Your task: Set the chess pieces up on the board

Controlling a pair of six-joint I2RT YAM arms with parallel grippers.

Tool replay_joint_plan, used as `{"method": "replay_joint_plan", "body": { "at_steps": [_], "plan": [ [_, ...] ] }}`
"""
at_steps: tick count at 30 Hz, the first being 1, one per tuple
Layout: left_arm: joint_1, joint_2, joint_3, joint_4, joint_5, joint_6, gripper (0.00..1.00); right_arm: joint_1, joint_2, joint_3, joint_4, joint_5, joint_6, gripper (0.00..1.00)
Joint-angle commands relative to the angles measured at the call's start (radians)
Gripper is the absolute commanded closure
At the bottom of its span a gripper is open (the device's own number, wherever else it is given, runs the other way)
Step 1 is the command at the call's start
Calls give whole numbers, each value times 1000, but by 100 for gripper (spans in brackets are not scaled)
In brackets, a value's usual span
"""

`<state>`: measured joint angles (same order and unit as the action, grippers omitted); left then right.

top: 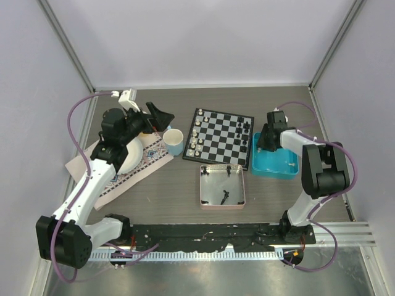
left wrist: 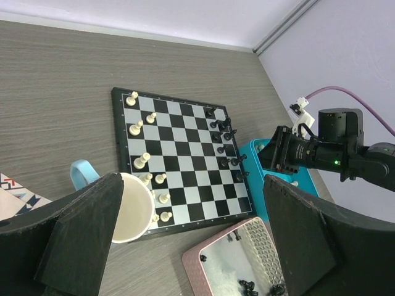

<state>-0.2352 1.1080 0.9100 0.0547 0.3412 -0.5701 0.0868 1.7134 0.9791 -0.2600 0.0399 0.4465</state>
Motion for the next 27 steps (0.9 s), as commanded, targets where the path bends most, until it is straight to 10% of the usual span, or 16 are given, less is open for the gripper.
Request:
{"method": "replay_joint_plan", "body": {
  "at_steps": [1, 11, 27],
  "plan": [
    [5, -14, 13, 50, 25, -13, 0, 2, -31, 12, -12, 112, -45, 67],
    [-7, 0, 21, 57, 90, -20, 0, -13, -121, -51, -73, 123, -106, 80],
    [-39, 23, 33, 73, 94, -22, 0, -71, -95, -36, -84, 44, -115, 54]
  ]
}}
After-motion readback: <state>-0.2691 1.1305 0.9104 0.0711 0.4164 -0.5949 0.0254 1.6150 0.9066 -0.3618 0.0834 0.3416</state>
